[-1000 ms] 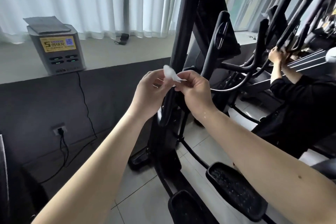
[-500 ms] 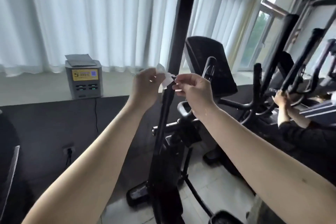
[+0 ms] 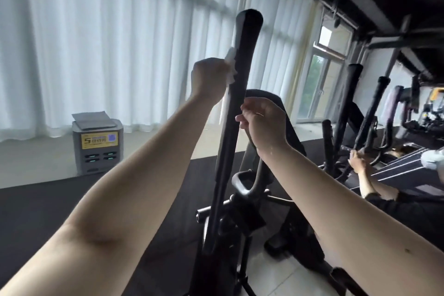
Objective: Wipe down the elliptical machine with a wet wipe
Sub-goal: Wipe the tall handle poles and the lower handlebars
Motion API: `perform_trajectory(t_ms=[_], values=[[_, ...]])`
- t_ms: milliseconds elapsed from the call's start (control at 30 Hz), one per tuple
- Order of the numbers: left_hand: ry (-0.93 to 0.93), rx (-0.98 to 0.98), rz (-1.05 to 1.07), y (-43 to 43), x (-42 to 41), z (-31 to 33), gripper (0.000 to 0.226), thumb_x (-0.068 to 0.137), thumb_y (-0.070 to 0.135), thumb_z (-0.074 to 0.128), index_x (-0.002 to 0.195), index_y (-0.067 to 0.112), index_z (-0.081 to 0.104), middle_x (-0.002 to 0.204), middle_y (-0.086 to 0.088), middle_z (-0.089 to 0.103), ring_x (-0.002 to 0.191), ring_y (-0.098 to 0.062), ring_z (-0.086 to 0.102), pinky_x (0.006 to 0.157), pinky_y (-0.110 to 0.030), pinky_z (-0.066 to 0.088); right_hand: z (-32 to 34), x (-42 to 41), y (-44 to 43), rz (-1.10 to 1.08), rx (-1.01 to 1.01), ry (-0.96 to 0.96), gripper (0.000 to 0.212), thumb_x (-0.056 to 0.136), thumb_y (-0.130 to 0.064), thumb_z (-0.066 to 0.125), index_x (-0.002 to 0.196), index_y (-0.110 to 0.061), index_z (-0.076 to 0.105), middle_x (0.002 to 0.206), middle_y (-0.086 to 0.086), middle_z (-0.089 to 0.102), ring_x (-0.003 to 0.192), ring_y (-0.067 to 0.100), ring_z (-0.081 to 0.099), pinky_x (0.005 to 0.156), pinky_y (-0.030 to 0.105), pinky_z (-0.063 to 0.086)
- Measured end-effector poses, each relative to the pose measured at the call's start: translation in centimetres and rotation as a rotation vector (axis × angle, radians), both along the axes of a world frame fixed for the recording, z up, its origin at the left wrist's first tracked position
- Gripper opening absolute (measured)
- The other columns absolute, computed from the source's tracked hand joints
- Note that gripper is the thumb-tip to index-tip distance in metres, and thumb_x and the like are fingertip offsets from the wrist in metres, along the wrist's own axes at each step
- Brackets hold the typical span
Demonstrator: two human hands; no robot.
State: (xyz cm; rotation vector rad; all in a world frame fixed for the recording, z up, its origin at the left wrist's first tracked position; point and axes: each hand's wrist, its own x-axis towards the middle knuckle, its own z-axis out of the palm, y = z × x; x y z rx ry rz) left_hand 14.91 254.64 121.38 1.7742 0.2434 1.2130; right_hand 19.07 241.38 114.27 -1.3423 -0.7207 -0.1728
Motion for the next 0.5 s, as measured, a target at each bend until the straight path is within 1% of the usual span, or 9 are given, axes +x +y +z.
perform_trajectory(t_ms=[67,100,167,233,300,367,400,467,500], values=[[-0.005,0.015,-0.022,0.6,0.8,1.3,0.054,0.097,0.042,0.056,0.049,0.017,0.061,0.044,0.008,0.058,0.048,-0.010,0.053,0.056,-0.028,0.043,0.7,-0.2,1.1,-0.039,-0.005,-0.044,0.022,0.095,0.000,0.064,0.116,-0.004,0.067,0.093,0.015,0.073,0.064,0.018,0.069,0.056,0.025,0.054],[-0.003,0.010,-0.032,1.0,1.1,1.7,0.055,0.097,0.040,0.057,0.049,0.013,0.060,0.045,0.005,0.057,0.046,-0.011,0.049,0.054,-0.027,0.038,0.9,-0.3,1.6,-0.059,-0.012,-0.060,0.025,0.094,-0.001,0.066,0.118,-0.005,0.067,0.088,0.010,0.072,0.062,0.017,0.068,0.055,0.025,0.054],[-0.025,-0.063,-0.112,1.9,1.7,2.0,0.040,0.091,0.032,0.062,0.063,0.004,0.067,0.055,0.000,0.056,0.051,-0.015,0.045,0.055,-0.027,0.032,1.3,-0.6,2.3,-0.115,-0.014,-0.084,0.026,0.092,-0.002,0.070,0.117,-0.011,0.069,0.080,0.004,0.071,0.058,0.014,0.065,0.054,0.026,0.055],[-0.061,-0.198,-0.245,2.6,2.1,1.9,0.029,0.086,0.028,0.069,0.063,0.011,0.066,0.057,-0.002,0.049,0.055,-0.019,0.040,0.056,-0.029,0.028,1.5,-0.7,2.7,-0.162,-0.023,-0.101,0.025,0.092,-0.001,0.071,0.113,-0.014,0.072,0.080,0.010,0.070,0.055,0.012,0.062,0.053,0.025,0.054],[-0.085,-0.276,-0.385,3.0,2.6,1.4,0.038,0.089,0.022,0.070,0.054,0.017,0.056,0.052,0.002,0.044,0.051,-0.017,0.037,0.055,-0.029,0.029,1.5,-0.7,3.1,-0.187,-0.035,-0.109,0.024,0.092,0.001,0.070,0.103,-0.020,0.074,0.080,0.014,0.070,0.054,0.011,0.060,0.052,0.024,0.053],[-0.083,-0.242,-0.450,3.4,2.8,0.7,0.042,0.091,0.021,0.066,0.052,0.016,0.051,0.052,0.002,0.041,0.051,-0.016,0.034,0.057,-0.031,0.028,1.6,-0.7,3.5,-0.212,-0.040,-0.099,0.027,0.092,0.002,0.069,0.100,-0.023,0.075,0.075,0.007,0.068,0.053,0.009,0.059,0.052,0.023,0.051],[-0.073,-0.204,-0.462,3.7,2.7,0.2,0.042,0.091,0.027,0.067,0.056,0.012,0.051,0.056,-0.002,0.041,0.056,-0.019,0.034,0.060,-0.032,0.027,1.6,-0.7,3.6,-0.218,-0.038,-0.089,0.027,0.093,0.003,0.068,0.102,-0.022,0.076,0.073,0.004,0.068,0.053,0.008,0.058,0.052,0.022,0.050],[-0.044,-0.120,-0.456,4.2,1.9,-1.4,0.046,0.088,0.043,0.070,0.065,0.005,0.058,0.065,-0.008,0.045,0.065,-0.020,0.036,0.064,-0.035,0.026,1.5,-0.7,3.9,-0.218,-0.022,-0.068,0.027,0.093,0.004,0.066,0.108,-0.016,0.078,0.071,0.003,0.065,0.052,0.008,0.055,0.051,0.021,0.048],[-0.025,-0.081,-0.430,4.5,1.5,-2.4,0.046,0.086,0.047,0.071,0.066,0.007,0.063,0.066,-0.008,0.049,0.065,-0.020,0.038,0.063,-0.036,0.027,1.4,-0.8,3.9,-0.222,-0.014,-0.063,0.029,0.093,0.003,0.065,0.110,-0.016,0.078,0.069,0.002,0.064,0.052,0.008,0.054,0.050,0.021,0.048]])
